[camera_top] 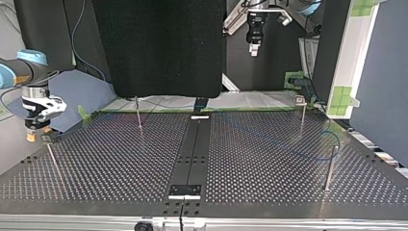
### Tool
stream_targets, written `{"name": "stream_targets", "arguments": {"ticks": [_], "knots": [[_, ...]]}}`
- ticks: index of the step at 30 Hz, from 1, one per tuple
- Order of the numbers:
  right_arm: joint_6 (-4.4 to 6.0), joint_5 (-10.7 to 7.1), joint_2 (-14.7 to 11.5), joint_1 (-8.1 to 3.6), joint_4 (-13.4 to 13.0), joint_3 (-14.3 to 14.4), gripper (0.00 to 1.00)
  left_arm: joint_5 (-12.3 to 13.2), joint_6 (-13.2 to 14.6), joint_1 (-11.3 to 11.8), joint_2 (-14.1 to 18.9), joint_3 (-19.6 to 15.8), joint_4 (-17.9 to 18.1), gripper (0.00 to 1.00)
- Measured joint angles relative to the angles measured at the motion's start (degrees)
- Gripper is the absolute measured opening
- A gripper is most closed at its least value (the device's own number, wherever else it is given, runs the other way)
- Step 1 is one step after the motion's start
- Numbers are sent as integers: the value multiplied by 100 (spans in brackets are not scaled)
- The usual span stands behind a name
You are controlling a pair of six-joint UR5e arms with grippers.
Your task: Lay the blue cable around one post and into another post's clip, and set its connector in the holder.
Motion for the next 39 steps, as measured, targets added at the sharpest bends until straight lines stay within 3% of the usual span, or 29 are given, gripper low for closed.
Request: {"name": "stream_targets", "arguments": {"ticks": [10,13,17,20,22,30,34,39], "knots": [[32,523,-33,-22,83,203,100,0,0,0,0,-1,-8,100],[98,677,-137,-13,-19,345,100,0,0,0,-2,-1,-8,100],[265,870,-318,34,-199,536,100,4,0,0,-2,0,-9,100],[347,910,-465,85,-345,685,100,7,0,0,0,0,-8,100],[323,895,-559,128,-441,781,100,8,0,0,0,0,-7,100],[7,914,-872,436,-834,1209,100,9,-7,-1,1,0,-75,100],[-41,951,-893,607,-872,1384,100,9,-19,-1,2,0,-107,100],[-181,1142,-896,856,-827,1633,100,9,-25,0,0,0,-113,100]]}}
